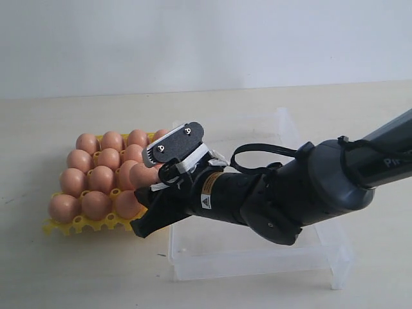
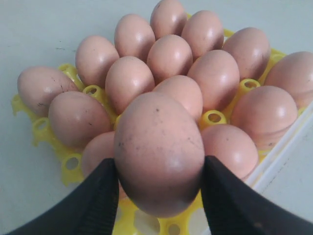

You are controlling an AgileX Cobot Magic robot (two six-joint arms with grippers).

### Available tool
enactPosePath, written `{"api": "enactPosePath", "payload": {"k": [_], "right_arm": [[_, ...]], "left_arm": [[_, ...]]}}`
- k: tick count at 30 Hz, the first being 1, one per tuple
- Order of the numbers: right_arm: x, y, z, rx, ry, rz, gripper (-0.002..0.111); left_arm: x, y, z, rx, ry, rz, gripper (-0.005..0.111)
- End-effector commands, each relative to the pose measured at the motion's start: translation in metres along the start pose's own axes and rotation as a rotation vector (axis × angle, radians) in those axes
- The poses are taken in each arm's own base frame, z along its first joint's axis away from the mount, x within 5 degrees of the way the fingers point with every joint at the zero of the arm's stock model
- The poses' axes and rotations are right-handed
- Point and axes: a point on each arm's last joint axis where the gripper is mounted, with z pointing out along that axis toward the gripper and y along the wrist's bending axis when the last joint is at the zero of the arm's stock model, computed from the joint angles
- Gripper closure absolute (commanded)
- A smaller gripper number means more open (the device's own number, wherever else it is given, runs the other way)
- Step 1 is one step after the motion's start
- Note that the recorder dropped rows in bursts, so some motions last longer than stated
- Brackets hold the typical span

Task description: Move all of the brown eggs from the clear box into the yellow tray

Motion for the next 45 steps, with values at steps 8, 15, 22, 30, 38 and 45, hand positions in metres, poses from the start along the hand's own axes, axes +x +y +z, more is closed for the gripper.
{"api": "enactPosePath", "payload": {"k": [8,15,22,30,38,45], "right_arm": [[-0.004,0.001,-0.001,0.000,-0.030,0.000,0.051],[-0.005,0.001,-0.001,0.000,-0.035,0.000,0.049],[-0.053,0.001,-0.041,0.025,-0.100,-0.042,0.061],[-0.079,-0.033,-0.104,0.137,-0.220,-0.087,0.108],[-0.057,-0.087,-0.158,0.293,-0.326,0.061,0.108],[-0.032,-0.115,-0.216,0.479,-0.385,0.091,0.108]], "left_arm": [[-0.002,0.000,-0.001,0.006,-0.015,0.000,0.107],[-0.002,0.000,-0.001,0.006,-0.015,0.000,0.107],[-0.002,0.000,-0.001,0.006,-0.015,0.000,0.107],[-0.002,0.000,-0.001,0.006,-0.015,0.000,0.107],[-0.002,0.000,-0.001,0.006,-0.015,0.000,0.107],[-0.002,0.000,-0.001,0.006,-0.015,0.000,0.107]]}}
